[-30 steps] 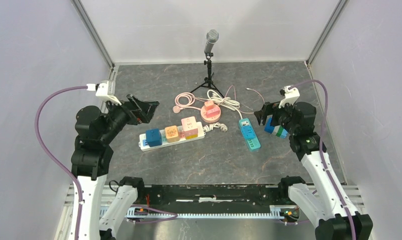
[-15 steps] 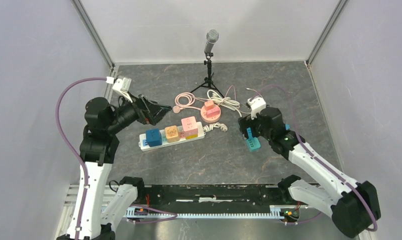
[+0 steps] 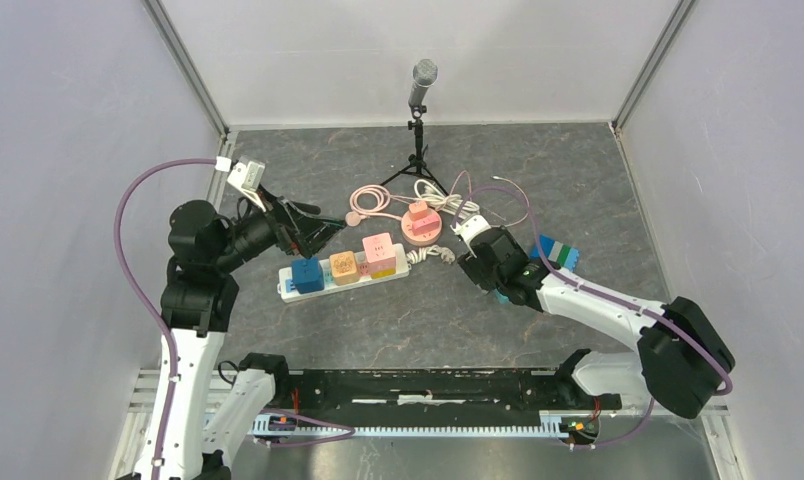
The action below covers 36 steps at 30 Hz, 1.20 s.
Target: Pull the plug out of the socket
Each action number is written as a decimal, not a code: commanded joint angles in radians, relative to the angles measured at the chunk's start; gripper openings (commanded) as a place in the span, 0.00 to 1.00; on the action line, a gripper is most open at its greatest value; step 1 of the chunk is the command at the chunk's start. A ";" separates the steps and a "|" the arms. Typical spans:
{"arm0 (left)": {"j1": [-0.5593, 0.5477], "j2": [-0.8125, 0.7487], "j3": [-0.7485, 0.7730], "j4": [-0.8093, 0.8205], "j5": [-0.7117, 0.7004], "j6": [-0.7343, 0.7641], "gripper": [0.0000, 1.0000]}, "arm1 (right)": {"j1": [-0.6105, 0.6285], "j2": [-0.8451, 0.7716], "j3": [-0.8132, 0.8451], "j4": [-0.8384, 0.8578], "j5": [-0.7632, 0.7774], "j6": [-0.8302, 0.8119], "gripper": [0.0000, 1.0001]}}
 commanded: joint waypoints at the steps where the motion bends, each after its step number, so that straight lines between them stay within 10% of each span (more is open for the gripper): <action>1: -0.003 -0.006 -0.002 0.041 0.030 -0.042 1.00 | 0.006 0.026 0.042 0.027 0.125 0.018 0.74; 10: -0.003 -0.014 -0.013 0.042 0.026 -0.052 1.00 | 0.005 0.019 0.051 0.022 0.064 0.046 0.29; 24: -0.022 -0.027 -0.103 0.195 0.074 -0.245 1.00 | -0.030 -0.002 0.102 -0.004 -0.072 0.115 0.00; 33: -0.253 0.027 -0.152 0.236 -0.110 -0.325 1.00 | -0.035 0.003 0.129 -0.054 -0.092 0.136 0.01; 36: -0.373 0.080 -0.157 0.243 -0.215 -0.355 0.94 | -0.034 -0.004 0.116 -0.047 -0.094 0.136 0.26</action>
